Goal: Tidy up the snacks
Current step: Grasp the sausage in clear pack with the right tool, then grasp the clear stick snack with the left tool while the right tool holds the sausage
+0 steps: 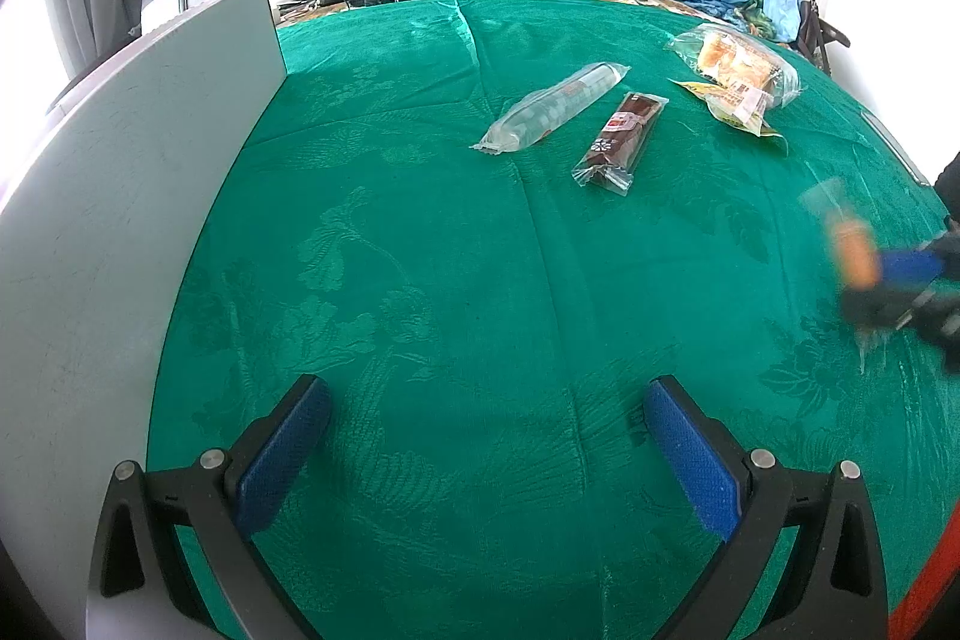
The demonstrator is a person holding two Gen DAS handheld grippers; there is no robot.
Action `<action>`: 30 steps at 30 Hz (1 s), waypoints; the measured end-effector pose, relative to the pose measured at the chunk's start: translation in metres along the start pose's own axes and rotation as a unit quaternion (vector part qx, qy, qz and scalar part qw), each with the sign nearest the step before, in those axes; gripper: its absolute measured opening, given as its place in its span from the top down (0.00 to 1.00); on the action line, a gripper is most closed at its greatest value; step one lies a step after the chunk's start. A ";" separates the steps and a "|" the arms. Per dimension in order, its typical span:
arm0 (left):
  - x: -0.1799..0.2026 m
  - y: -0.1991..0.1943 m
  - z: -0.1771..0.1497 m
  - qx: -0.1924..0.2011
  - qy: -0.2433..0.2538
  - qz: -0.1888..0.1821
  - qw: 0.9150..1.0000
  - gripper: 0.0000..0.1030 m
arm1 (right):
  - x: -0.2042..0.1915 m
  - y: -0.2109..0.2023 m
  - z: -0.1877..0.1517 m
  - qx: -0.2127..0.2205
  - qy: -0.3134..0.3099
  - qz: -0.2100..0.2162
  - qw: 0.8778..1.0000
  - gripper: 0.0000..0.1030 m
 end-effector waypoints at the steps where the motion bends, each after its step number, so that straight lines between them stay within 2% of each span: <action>1: 0.000 0.000 0.000 0.000 0.000 0.000 1.000 0.00 | -0.003 0.011 -0.004 0.000 -0.004 -0.002 1.000 0.38; 4: 0.000 0.000 0.000 0.000 0.000 0.000 1.000 0.00 | -0.018 0.010 -0.015 0.070 -0.044 -0.041 0.996 0.29; 7: 0.000 0.001 0.000 0.000 0.000 0.000 1.000 0.00 | -0.016 0.007 -0.027 0.114 -0.030 -0.038 0.992 0.26; 15: -0.001 0.000 0.000 0.000 -0.001 0.001 1.000 0.00 | -0.012 0.007 -0.026 0.110 -0.029 -0.037 0.993 0.19; 26: 0.000 0.000 0.000 -0.001 -0.003 0.005 1.000 0.00 | -0.012 0.011 -0.023 0.110 -0.029 -0.034 0.993 0.17; 30: 0.000 0.000 0.005 -0.044 0.023 -0.011 0.999 0.00 | -0.012 0.012 -0.022 0.111 -0.028 -0.033 0.993 0.17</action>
Point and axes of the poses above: each gripper's, at about its wrist camera, not at the fingertips, and y roughly the way its jaws point, x to its right, z to its top, the point moved 1 cm from there along y, roughly the way its jaws point, and after that the axes turned 3 degrees about -y, right-handed, at the moved point
